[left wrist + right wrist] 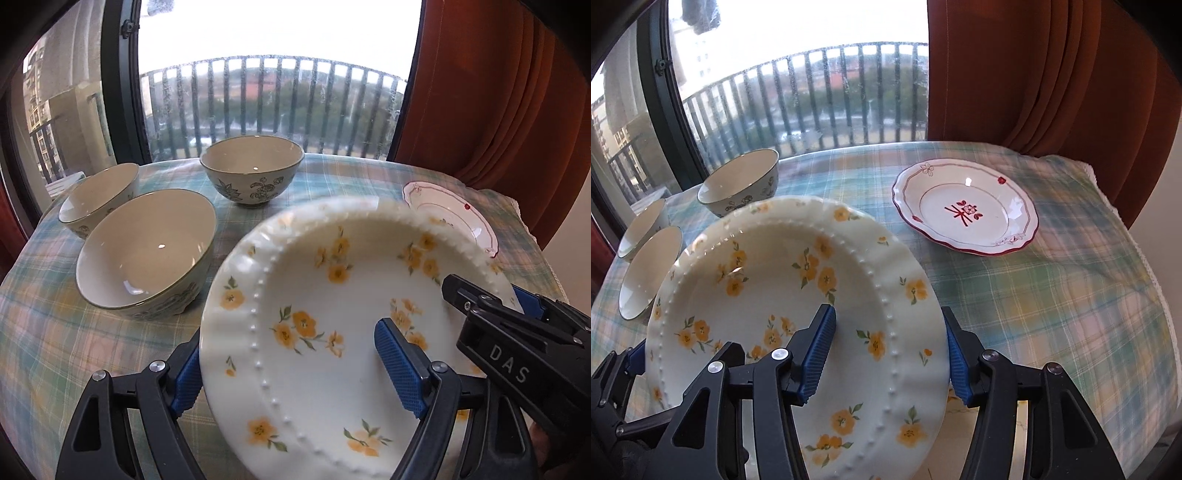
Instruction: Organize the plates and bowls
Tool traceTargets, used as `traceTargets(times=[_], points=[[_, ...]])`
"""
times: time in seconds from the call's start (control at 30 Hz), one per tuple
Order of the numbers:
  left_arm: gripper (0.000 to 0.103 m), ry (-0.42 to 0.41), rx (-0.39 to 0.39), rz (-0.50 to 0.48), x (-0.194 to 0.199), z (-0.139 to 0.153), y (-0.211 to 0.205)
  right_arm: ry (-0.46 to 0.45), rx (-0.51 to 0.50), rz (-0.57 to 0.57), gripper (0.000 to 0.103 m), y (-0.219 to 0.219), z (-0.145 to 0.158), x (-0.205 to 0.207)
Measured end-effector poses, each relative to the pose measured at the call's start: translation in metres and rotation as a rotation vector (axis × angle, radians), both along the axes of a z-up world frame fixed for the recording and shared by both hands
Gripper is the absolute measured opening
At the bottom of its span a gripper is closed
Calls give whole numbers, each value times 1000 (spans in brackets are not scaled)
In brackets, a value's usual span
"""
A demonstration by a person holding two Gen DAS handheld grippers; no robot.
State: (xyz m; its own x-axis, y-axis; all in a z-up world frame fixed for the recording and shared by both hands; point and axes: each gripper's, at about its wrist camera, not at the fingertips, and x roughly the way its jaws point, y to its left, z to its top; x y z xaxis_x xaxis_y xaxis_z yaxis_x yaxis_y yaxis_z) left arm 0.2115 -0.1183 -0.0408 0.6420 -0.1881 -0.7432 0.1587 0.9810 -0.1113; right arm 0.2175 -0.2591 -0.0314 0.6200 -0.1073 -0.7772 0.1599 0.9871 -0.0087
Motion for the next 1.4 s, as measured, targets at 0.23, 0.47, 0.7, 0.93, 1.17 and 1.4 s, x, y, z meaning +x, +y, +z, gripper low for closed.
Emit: traceTargets(times=[0.23, 0.47, 0.7, 0.93, 1.17, 1.4], points=[[84, 21, -26, 15, -3, -4, 9, -2, -10, 14, 57, 12, 3, -5], [84, -4, -43, -21, -19, 4, 6, -17, -23, -12, 57, 10, 11, -21], [84, -11, -51, -67, -37, 7, -7, -36, -27, -54, 57, -5, 18, -46], [84, 3, -52, -97, -52, 6, -24, -42, -17, -84, 57, -23, 18, -71], [84, 3, -39, -124, -75, 5, -43, -48, 3, -110, 57, -42, 15, -98], [84, 5, -34, -153, -100, -3, -65, -43, 16, -147, 57, -65, 7, -129]])
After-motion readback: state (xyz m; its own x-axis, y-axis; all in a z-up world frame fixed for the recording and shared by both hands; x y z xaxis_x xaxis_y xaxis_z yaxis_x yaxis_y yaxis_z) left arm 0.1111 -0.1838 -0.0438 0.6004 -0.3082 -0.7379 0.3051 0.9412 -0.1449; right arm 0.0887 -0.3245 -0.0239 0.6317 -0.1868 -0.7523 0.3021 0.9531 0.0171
